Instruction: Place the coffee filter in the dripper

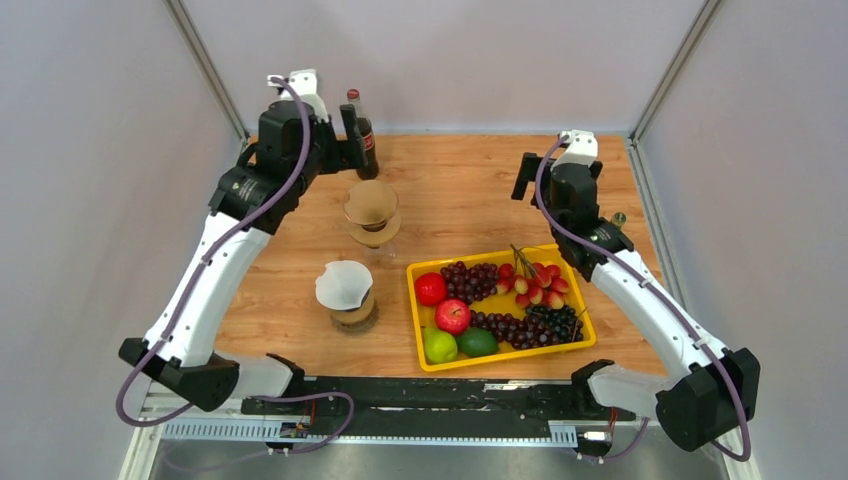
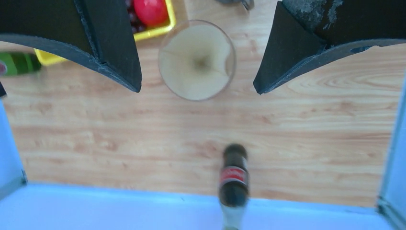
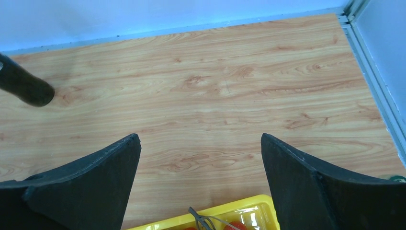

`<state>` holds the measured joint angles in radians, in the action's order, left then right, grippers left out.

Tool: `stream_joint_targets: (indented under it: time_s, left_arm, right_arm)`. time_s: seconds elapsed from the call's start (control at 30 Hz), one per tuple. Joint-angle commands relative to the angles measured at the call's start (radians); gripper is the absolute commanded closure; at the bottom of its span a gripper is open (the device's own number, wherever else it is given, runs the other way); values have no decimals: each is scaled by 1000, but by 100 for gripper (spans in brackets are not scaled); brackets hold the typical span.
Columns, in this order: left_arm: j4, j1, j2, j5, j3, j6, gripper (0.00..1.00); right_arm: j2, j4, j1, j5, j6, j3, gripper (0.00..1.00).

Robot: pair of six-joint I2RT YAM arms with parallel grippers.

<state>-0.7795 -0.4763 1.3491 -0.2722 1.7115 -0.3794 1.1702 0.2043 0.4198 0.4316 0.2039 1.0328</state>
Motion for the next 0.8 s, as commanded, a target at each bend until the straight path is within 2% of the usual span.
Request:
stream_joint_targets:
  time_s: [0.0,0.17,0.27,0.37,0.77]
  left_arm:
    - [73,95,-27,-175,-31,-4,0]
    - [169,337,-79,-131,-210,-95,0]
    - [254,435,-129,-88,-347,-163,0]
    - [275,520,-176,-77,-414,-198,0]
    - [263,532,-263,-125,-496,-156,0]
  right_arm:
    - [-36,-31,-18,105,57,6,0]
    - [-42,-30,-133,83,114,-10,0]
    - [-50,-31,-205,76,128,-16,0]
    - [-53,-31,-225,121,101,-11,0]
    - [-53,-34,-224,135,80,-3,0]
